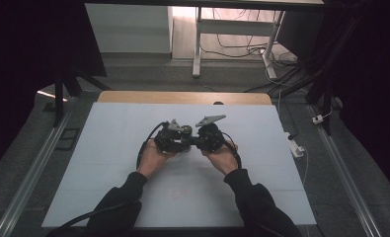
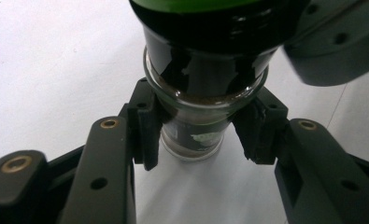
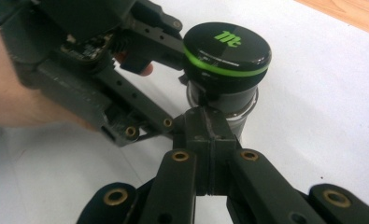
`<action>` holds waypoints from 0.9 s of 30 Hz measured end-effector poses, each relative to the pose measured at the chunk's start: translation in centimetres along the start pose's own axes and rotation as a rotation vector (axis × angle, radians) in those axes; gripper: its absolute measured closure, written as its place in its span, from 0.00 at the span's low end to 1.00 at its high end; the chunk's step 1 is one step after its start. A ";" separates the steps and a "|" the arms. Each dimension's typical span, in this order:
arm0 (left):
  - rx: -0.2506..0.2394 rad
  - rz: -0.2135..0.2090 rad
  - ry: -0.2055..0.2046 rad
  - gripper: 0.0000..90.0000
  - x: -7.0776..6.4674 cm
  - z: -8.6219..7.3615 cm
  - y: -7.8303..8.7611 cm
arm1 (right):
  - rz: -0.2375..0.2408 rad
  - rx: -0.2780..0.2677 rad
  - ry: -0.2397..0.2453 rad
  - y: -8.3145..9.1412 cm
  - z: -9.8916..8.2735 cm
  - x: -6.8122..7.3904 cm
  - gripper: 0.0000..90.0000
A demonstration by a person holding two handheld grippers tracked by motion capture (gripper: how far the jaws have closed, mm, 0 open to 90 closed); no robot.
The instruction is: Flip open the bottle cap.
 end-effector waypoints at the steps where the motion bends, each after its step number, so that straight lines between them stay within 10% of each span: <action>1: -0.003 0.001 0.005 0.60 0.0 0.0 0.0 | 0.004 0.002 -0.001 -0.1 0.0 0.0 0.99; 27: 0.005 0.002 -0.002 0.60 0.0 0.0 0.0 | 0.013 -0.055 -0.005 1.1 0.7 0.1 0.99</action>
Point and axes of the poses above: each handheld gripper's, and its own axes: y roughly backward along the jaws, z roughly out of its top, x roughly to its left, the point moved 2 cm from there along -y, roughly forward along the jaws, and after that the axes turned 4 degrees about -z, right-handed, at the moved point
